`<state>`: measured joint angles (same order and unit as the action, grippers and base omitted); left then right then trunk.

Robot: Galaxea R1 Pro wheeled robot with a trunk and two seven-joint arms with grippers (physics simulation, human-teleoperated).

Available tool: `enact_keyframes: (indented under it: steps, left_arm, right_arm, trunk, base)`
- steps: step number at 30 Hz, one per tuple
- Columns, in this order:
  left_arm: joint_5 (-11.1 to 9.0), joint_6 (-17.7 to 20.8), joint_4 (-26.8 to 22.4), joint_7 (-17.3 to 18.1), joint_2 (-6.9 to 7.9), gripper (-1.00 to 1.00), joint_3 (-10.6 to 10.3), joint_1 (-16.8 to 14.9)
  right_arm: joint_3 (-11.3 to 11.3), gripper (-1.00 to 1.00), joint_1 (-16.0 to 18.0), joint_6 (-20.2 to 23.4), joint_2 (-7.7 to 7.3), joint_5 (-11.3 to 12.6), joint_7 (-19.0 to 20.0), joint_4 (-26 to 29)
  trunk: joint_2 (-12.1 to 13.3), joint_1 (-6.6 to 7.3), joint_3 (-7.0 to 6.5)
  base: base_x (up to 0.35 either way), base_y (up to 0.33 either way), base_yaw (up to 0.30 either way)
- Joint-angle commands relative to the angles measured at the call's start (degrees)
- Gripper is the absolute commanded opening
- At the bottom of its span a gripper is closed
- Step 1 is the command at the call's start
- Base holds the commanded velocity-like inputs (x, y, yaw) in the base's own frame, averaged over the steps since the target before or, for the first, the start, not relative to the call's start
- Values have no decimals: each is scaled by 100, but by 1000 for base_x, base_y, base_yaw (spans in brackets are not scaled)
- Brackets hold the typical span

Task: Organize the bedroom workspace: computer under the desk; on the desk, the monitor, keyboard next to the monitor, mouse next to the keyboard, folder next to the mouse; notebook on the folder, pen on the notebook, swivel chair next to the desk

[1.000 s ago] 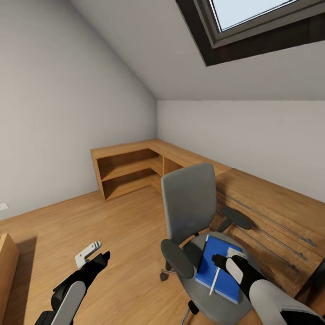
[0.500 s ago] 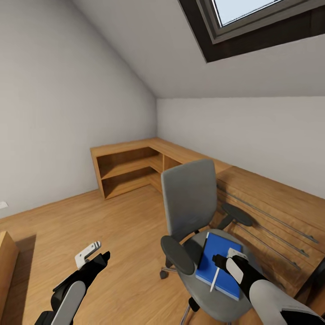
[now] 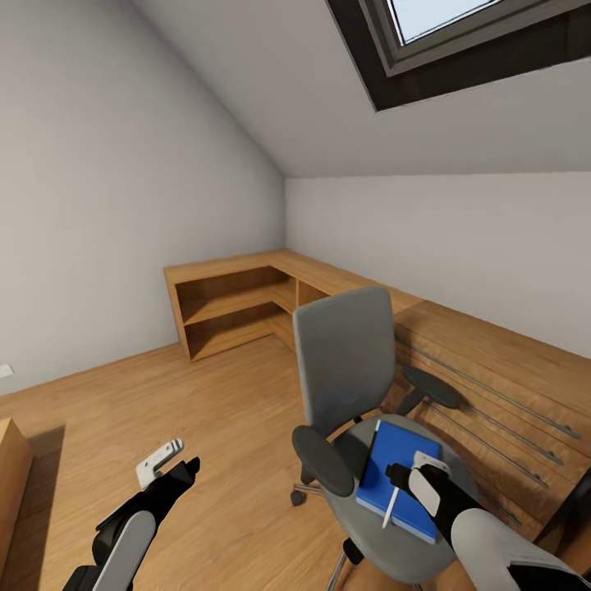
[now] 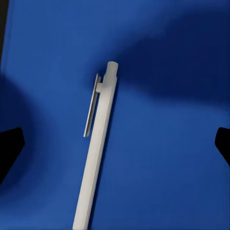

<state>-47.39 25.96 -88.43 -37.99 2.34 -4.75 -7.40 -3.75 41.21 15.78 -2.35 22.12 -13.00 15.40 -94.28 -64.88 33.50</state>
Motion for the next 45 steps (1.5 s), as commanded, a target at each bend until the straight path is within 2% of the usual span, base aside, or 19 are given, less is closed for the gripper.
enact_keyframes:
  steps: [1,16,28,34,38,45]
  left_arm:
    - [-42,5,-8,-50,4,100,-11,-6]
    - [-38,12,14,-47,5,100,-17,-3]
    - [294,31,44,-24,3,100,-29,-2]
    - [308,32,41,-24,-1,100,-34,-3]
    - [315,32,-16,-33,-98,100,-46,11]
    - [318,32,-16,-33,-96,100,-49,11]
  right_arm:
    - [-21,100,1,31,8,19,-31,12]
    - [-12,100,1,23,15,20,-89,15]
    - [-15,100,1,23,13,20,-91,28]
    - [-23,100,1,20,7,28,-73,32]
    - [-28,100,-48,149,71,38,-190,162]
    - [-29,100,21,-38,84,22,-56,94]
  trunk:
    - [-3,0,6]
    - [-3,0,6]
    - [-3,0,6]
    - [-3,0,6]
    - [-3,0,6]
    - [-3,0,6]
  base:
    - [0,0,0]
    - [0,0,0]
    - [0,89,0]
    - [0,3,0]
    - [0,0,0]
    - [0,0,0]
